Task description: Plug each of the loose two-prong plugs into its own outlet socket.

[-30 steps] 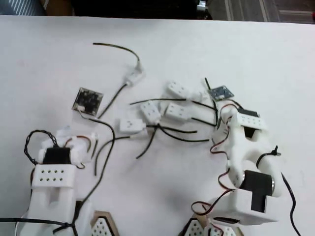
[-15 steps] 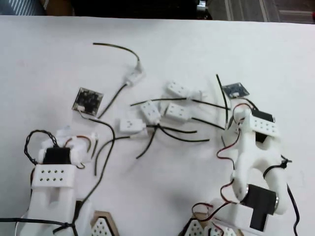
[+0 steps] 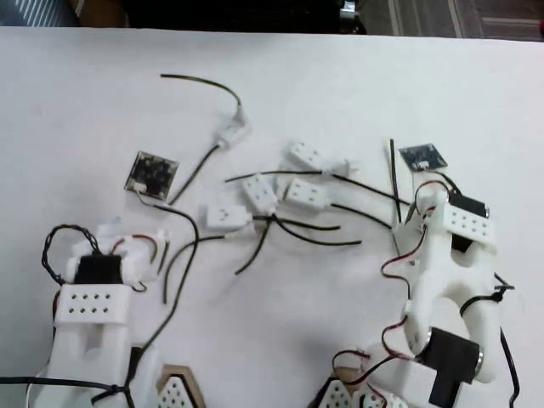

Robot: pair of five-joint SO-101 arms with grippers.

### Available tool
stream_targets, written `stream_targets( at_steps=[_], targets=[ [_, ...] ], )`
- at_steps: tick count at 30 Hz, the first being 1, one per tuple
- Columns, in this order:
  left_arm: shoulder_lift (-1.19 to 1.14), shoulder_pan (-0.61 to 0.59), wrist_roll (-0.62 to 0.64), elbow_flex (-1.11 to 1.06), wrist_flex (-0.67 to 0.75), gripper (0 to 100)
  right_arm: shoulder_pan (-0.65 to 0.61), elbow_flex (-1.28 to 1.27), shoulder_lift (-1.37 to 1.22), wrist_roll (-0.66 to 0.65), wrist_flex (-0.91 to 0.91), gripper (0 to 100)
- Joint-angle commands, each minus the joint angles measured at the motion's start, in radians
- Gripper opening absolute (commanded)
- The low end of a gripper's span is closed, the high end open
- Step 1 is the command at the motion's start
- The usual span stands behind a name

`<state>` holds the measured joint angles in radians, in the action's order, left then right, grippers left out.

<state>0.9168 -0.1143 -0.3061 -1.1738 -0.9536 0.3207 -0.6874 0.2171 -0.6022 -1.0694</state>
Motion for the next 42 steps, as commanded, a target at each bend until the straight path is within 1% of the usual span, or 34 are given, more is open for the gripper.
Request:
stream_targets(
  at_steps=[1, 4, 6, 10, 12, 17, 22, 28, 32, 36, 42],
  targets=[
    [0.022, -0.010, 0.000, 0.005, 0.020, 2, -0.025, -0.017, 0.084, 0.008, -0.008, 17.3],
    [0.022, -0.010, 0.000, 0.005, 0.020, 2, -0.088, -0.086, 0.108, 0.008, -0.001, 17.3],
    [0.022, -0.010, 0.000, 0.005, 0.020, 2, -0.120, -0.118, 0.110, 0.012, 0.036, 17.3],
    [0.022, -0.010, 0.000, 0.005, 0.020, 2, -0.124, -0.169, 0.108, 0.015, 0.194, 17.3],
    [0.022, -0.010, 0.000, 0.005, 0.020, 2, -0.122, -0.192, 0.108, 0.015, 0.234, 17.3],
    [0.022, -0.010, 0.000, 0.005, 0.020, 2, -0.094, -0.201, 0.108, 0.015, 0.249, 17.3],
    [0.022, -0.010, 0.000, 0.005, 0.020, 2, -0.061, -0.206, 0.108, 0.012, 0.326, 17.3],
    [0.022, -0.010, 0.000, 0.005, 0.020, 2, -0.070, -0.201, 0.116, 0.015, 0.331, 17.3],
    [0.022, -0.010, 0.000, 0.005, 0.020, 2, -0.097, -0.201, 0.108, 0.012, 0.335, 17.3],
    [0.022, -0.010, 0.000, 0.005, 0.020, 2, -0.096, -0.203, 0.107, 0.009, 0.386, 17.3],
    [0.022, -0.010, 0.000, 0.005, 0.020, 2, -0.094, -0.146, -0.024, 0.014, 0.397, 17.3]
  ],
)
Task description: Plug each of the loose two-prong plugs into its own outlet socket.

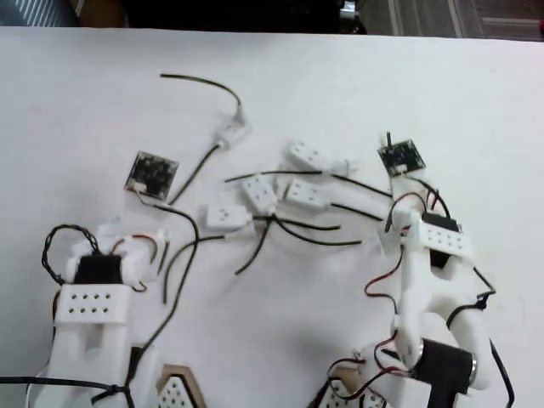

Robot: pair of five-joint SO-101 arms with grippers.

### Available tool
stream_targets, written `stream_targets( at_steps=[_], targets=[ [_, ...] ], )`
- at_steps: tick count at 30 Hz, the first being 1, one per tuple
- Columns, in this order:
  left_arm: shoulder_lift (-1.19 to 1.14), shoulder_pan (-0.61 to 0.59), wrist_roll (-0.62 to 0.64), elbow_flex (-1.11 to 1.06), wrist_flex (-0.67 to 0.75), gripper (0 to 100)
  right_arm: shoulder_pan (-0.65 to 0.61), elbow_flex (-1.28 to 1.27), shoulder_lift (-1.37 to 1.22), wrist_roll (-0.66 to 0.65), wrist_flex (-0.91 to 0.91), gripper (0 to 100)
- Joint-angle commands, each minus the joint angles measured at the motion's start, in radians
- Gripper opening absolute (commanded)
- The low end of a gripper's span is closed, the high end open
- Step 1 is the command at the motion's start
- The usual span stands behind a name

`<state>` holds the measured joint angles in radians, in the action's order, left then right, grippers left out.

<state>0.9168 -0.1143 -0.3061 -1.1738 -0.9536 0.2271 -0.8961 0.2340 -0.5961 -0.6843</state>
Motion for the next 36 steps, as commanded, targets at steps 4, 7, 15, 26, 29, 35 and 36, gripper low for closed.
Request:
stream_targets(
  at_steps=[4, 7, 15, 26, 29, 35, 36],
  targets=[
    [0.022, -0.010, 0.000, 0.003, 0.020, 2, 0.030, 0.100, -0.088, 0.005, 0.008, 14.2],
    [0.022, -0.010, 0.000, 0.003, 0.020, 2, 0.035, 0.103, -0.096, 0.003, 0.016, 9.7],
    [0.022, -0.010, 0.000, 0.003, 0.020, 2, 0.036, 0.103, -0.090, 0.003, 0.012, 6.5],
    [0.022, -0.008, 0.000, 0.003, 0.020, 2, 0.107, 0.104, 0.039, 0.002, -0.077, 1.7],
    [0.022, -0.005, 0.000, 0.003, 0.020, 2, 0.119, 0.104, 0.185, 0.002, -0.188, 1.7],
    [0.022, -0.004, 0.000, 0.003, 0.020, 2, 0.108, 0.103, 0.495, 0.009, -0.372, 1.7],
    [0.022, -0.004, 0.002, 0.005, 0.020, 2, 0.108, 0.103, 0.542, 0.009, -0.392, 1.7]
  ],
)
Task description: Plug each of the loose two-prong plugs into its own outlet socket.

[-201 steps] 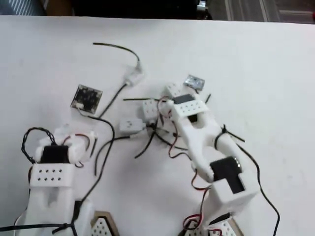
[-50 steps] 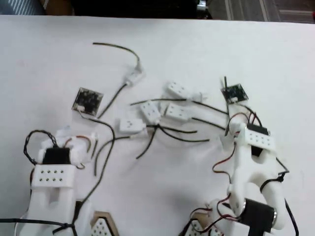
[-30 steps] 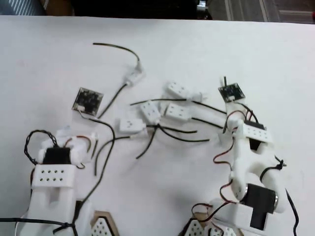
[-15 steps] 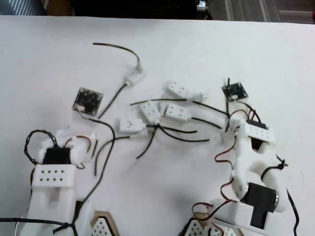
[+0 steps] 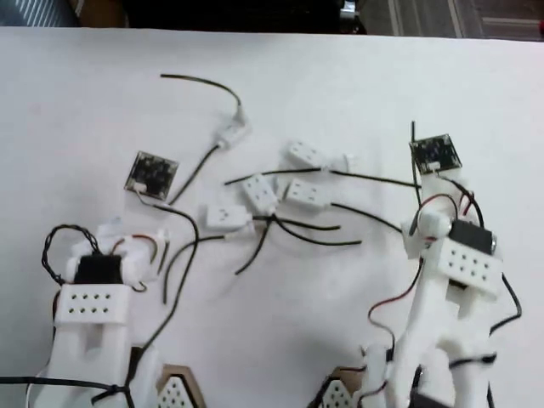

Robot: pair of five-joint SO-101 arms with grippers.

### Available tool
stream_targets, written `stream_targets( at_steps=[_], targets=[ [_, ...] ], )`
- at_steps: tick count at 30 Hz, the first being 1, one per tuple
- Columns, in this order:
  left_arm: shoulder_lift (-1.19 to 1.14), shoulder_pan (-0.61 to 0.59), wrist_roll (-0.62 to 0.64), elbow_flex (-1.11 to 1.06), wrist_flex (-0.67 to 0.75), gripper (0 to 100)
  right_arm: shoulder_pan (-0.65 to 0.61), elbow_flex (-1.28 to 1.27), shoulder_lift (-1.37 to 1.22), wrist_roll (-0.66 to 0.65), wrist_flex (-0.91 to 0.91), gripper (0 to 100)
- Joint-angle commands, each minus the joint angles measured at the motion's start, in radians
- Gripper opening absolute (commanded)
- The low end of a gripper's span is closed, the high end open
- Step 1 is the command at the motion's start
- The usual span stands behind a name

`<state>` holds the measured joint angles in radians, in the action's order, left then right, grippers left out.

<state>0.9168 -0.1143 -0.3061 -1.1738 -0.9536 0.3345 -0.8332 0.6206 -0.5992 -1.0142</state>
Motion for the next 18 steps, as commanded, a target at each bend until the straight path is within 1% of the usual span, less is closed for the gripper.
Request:
stream_targets(
  at_steps=[1, 4, 5, 7, 13, 16, 18],
  targets=[
    [0.022, -0.004, 0.002, 0.005, 0.020, 2, -0.005, 0.040, 0.200, 0.012, -0.077, 1.7],
    [0.022, -0.004, 0.003, 0.005, 0.020, 2, -0.008, 0.040, 0.331, 0.015, -0.114, 1.7],
    [0.022, -0.004, 0.003, 0.005, 0.020, 2, -0.008, 0.040, 0.374, 0.035, -0.114, 1.7],
    [0.022, -0.004, 0.003, 0.005, 0.020, 2, -0.008, 0.043, 0.455, 0.098, -0.110, 1.7],
    [0.022, -0.004, 0.003, 0.005, 0.020, 2, -0.013, 0.035, 0.656, 0.316, 0.010, 1.7],
    [0.022, -0.002, 0.006, 0.011, 0.020, 2, -0.074, 0.035, 0.687, 0.388, 0.022, 1.7],
    [0.022, -0.002, 0.008, 0.012, 0.034, 2, -0.148, 0.029, 0.680, 0.430, 0.021, 1.7]
  ],
)
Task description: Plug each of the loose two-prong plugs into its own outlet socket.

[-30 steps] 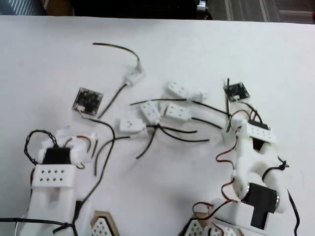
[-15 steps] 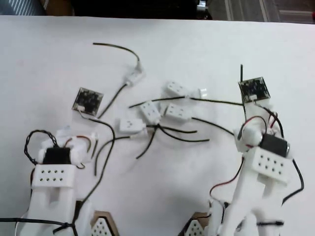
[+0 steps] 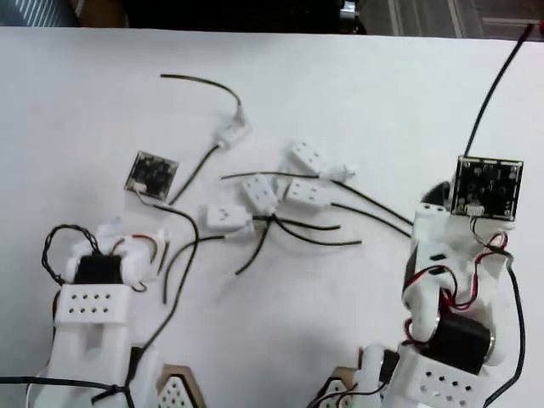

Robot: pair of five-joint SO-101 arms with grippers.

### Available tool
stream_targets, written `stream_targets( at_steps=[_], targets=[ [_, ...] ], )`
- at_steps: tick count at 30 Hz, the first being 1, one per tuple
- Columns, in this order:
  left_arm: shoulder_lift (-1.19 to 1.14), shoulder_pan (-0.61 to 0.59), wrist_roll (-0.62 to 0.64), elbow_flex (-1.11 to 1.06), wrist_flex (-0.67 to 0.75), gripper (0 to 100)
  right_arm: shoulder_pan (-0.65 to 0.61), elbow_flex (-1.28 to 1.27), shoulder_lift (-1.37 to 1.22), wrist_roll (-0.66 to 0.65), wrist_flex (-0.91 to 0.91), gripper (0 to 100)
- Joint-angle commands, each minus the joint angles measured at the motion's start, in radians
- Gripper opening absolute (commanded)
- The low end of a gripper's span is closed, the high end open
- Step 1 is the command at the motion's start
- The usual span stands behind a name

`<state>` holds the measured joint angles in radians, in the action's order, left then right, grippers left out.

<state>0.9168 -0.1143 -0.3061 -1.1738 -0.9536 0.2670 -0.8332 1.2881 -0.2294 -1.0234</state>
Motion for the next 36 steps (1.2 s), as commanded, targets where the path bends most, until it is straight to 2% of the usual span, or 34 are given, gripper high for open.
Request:
stream_targets(
  at_steps=[1, 7, 12, 16, 24, 36],
  targets=[
    [0.022, -0.002, 0.008, 0.012, 0.052, 2, -0.120, 0.017, 0.008, 0.083, 0.033, 1.7],
    [0.022, 0.008, 0.048, 0.012, 0.180, 2, -0.464, -0.072, -0.027, 0.178, 0.039, 1.7],
    [0.022, 0.090, 0.126, 0.021, 0.269, 2, -0.671, -0.170, -0.061, 0.190, 0.183, 1.7],
    [0.022, 0.166, 0.127, 0.064, 0.265, 2, -0.740, -0.256, -0.073, 0.193, 0.300, 1.7],
    [0.022, 0.335, 0.129, 0.101, 0.265, 2, -0.892, -0.313, -0.064, 0.485, 0.321, 1.7],
    [0.022, 0.378, 0.129, 0.104, 0.265, 2, -1.029, -0.318, -0.064, 0.485, 0.320, 1.7]
  ],
)
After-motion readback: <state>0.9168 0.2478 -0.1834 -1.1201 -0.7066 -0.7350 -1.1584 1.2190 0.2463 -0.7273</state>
